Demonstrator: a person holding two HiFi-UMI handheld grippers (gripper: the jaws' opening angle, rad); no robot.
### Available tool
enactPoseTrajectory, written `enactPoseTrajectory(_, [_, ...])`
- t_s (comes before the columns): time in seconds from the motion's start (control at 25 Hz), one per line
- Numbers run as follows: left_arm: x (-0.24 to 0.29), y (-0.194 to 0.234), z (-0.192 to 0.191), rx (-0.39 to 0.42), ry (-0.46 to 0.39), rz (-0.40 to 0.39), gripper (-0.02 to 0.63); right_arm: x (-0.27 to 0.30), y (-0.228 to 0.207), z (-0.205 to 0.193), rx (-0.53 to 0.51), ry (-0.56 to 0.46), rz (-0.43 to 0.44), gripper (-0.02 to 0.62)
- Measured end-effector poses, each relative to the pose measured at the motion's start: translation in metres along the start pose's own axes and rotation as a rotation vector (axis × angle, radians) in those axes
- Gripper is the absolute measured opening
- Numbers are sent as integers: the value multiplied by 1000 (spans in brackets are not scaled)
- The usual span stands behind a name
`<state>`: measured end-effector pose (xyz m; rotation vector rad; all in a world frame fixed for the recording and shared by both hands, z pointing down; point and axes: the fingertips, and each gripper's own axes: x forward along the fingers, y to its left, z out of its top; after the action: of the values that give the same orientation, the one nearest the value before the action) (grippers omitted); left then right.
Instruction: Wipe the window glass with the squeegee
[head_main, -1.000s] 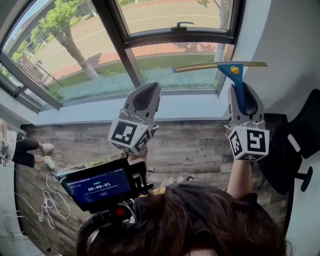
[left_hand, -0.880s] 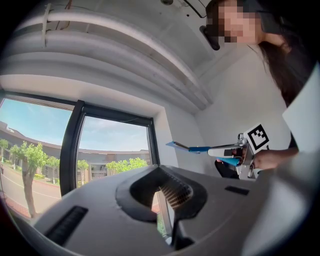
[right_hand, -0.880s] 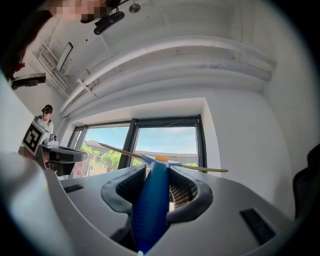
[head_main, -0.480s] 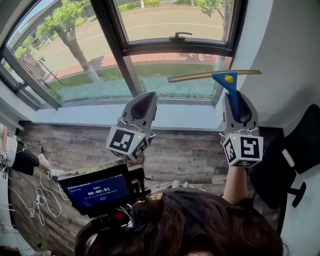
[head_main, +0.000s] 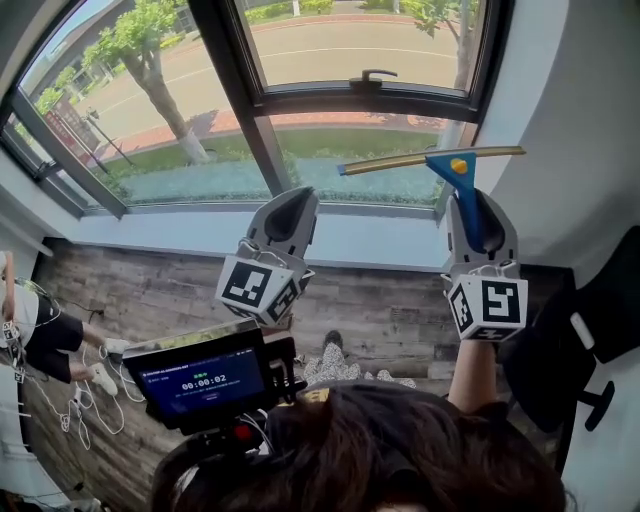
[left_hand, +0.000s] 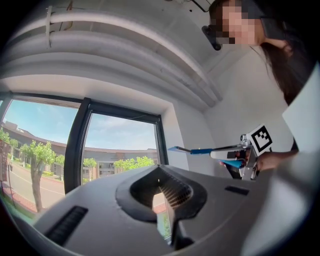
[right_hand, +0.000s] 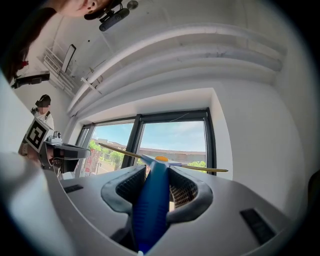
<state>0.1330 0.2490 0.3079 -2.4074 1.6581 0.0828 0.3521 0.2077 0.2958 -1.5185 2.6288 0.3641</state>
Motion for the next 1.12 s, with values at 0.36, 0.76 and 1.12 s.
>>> enactPoseTrajectory(0.36, [68,72,-33,-25,-3,-47,2,91,0,-25,-28,12,-40,140])
enactPoseTrajectory(0.76, [123,150,-44,-47,-25,-93,2,175,3,-33,-45,26,-103,140])
enactPoseTrajectory(1.12, [144,191,-61,-81,-35,-161,2,226,4,-43,-55,38,-168,141])
